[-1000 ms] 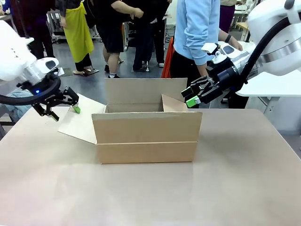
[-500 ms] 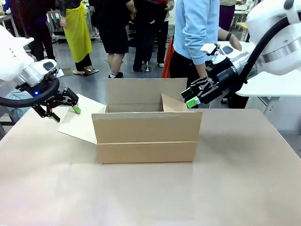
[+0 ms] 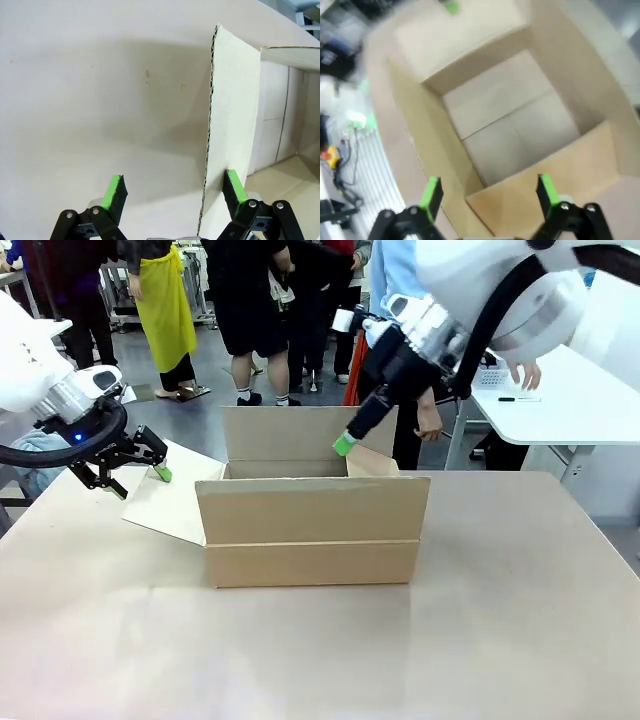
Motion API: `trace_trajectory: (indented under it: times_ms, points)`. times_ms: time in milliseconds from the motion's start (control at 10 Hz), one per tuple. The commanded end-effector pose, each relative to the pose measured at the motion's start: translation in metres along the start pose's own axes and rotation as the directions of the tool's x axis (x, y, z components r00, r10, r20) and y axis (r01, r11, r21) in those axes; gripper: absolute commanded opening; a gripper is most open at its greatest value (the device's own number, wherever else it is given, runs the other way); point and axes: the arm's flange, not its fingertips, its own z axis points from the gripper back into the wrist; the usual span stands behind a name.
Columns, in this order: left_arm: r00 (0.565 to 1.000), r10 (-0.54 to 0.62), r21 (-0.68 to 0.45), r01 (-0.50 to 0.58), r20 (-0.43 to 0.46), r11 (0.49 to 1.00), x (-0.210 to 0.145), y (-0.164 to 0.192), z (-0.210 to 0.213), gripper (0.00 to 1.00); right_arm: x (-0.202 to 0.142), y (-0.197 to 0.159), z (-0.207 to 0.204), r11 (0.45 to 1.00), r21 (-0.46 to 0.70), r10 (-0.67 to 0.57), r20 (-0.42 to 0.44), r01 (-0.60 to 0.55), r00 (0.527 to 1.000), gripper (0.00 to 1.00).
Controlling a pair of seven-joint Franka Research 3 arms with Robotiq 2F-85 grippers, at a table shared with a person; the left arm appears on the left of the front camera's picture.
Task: Pack the gift set into the box.
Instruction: Place both hands on the side flaps of the Package Box and spread them outward.
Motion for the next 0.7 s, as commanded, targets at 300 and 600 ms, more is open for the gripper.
trace_trajectory:
  times_ms: [300, 600]
  points:
    - [1.0, 0.01, 0.018, -0.01, 0.003, 1.0, -0.001, 0.0, 0.003, 1.0, 0.002, 0.005, -0.005, 0.991, -0.099, -0.092, -0.048, 0.087, 0.995, 1.0]
    - [1.0, 0.01, 0.018, -0.01, 0.003, 1.0, -0.001, 0.0, 0.003, 1.0, 0.052, 0.033, -0.042, 0.806, -0.482, -0.446, -0.116, 0.343, 0.887, 1.0]
